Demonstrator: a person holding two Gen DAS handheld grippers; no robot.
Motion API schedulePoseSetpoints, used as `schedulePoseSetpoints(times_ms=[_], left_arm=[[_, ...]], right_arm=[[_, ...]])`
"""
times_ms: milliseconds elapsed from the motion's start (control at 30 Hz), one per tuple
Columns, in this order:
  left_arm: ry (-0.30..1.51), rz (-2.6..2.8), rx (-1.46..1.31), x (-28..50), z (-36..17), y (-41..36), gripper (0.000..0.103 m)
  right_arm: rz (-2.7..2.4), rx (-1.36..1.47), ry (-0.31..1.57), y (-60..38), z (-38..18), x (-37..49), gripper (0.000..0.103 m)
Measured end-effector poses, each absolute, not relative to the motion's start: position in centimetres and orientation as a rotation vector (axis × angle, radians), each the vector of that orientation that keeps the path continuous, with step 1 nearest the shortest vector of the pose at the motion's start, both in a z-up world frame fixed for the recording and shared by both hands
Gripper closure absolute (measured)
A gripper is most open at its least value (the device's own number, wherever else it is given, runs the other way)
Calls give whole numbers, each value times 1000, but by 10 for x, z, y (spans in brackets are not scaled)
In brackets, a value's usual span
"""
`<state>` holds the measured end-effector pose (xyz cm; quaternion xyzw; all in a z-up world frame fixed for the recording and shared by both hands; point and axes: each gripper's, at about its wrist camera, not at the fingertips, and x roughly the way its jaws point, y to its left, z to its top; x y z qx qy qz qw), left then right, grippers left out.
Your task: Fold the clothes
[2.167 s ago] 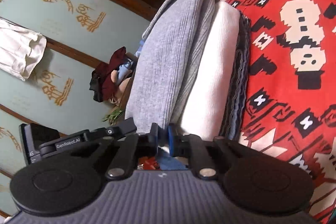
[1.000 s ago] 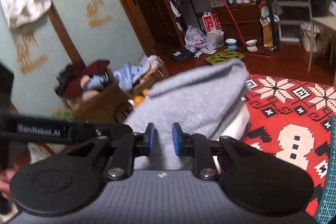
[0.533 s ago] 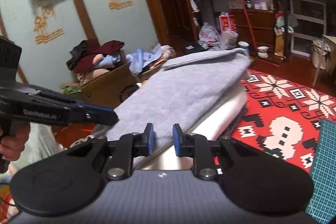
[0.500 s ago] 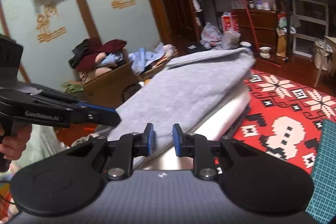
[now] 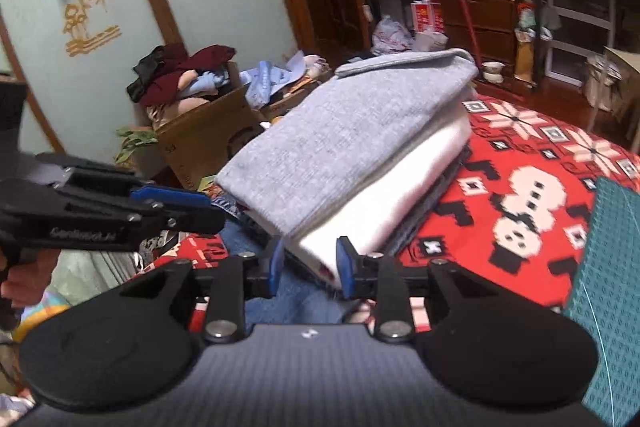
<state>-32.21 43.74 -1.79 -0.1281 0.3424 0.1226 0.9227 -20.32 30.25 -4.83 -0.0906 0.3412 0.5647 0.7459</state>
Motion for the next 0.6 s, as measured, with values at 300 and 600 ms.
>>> schedulePoseSetpoints(times_ms=[300, 600], left_arm=[[644, 289, -272, -352, 18, 395, 43], [622, 372, -232, -373, 85, 342, 29]], right_arm=[[1160, -288, 723, 249, 9, -234, 44], [1108, -275, 711, 183, 108, -265, 9]])
